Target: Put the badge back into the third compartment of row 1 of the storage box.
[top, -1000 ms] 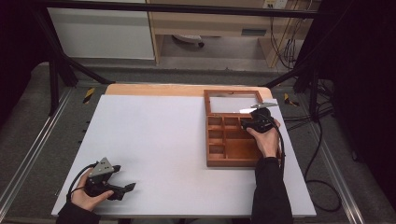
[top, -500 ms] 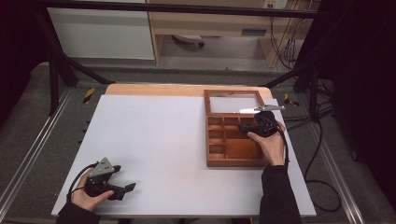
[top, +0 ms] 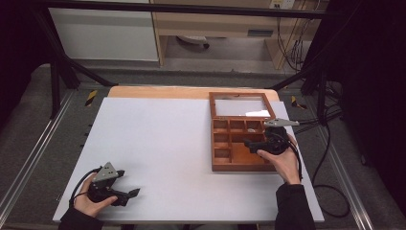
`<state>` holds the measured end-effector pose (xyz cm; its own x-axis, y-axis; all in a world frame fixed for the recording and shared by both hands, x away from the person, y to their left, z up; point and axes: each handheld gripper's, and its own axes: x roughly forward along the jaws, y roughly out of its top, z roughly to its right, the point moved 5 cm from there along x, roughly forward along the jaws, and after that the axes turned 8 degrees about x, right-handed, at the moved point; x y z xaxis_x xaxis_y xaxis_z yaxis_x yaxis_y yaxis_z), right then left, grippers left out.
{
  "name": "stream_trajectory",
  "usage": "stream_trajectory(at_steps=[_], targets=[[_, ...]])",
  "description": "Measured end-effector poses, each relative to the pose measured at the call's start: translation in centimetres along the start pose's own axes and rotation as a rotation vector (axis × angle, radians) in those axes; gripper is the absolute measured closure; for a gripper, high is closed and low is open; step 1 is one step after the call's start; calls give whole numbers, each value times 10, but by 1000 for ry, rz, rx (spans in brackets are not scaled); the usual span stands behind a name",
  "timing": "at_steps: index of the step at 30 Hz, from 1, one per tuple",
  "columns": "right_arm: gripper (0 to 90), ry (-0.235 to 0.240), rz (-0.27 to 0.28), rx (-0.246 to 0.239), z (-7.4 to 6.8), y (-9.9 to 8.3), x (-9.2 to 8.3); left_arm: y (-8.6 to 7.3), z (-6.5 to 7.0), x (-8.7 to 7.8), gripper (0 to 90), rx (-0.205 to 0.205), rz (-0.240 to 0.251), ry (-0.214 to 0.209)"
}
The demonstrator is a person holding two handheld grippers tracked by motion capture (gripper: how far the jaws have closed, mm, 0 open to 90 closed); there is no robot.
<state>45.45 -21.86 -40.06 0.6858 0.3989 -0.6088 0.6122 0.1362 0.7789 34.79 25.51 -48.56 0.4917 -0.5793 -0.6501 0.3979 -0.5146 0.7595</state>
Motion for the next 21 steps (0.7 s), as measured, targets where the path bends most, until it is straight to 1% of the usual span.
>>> stream_trajectory(at_steps=[3,8,11,13,15,21], targets=[[27,19,5,-6,-3,-6,-6,0,-1,-1,54,-3,2,4],[22,47,13,4,-8,-17,-15,0,0,-1,54,0,3,3],[13,74,18,-11,-12,-25,-19,0,0,-1,54,0,3,2],[12,87,21,-22,-14,-31,-21,0,0,-1,54,1,4,2],[11,105,10,-26,-16,-38,-23,0,0,-1,54,1,2,4],[8,135,7,-26,-20,-58,-23,0,0,-1,54,1,0,4]])
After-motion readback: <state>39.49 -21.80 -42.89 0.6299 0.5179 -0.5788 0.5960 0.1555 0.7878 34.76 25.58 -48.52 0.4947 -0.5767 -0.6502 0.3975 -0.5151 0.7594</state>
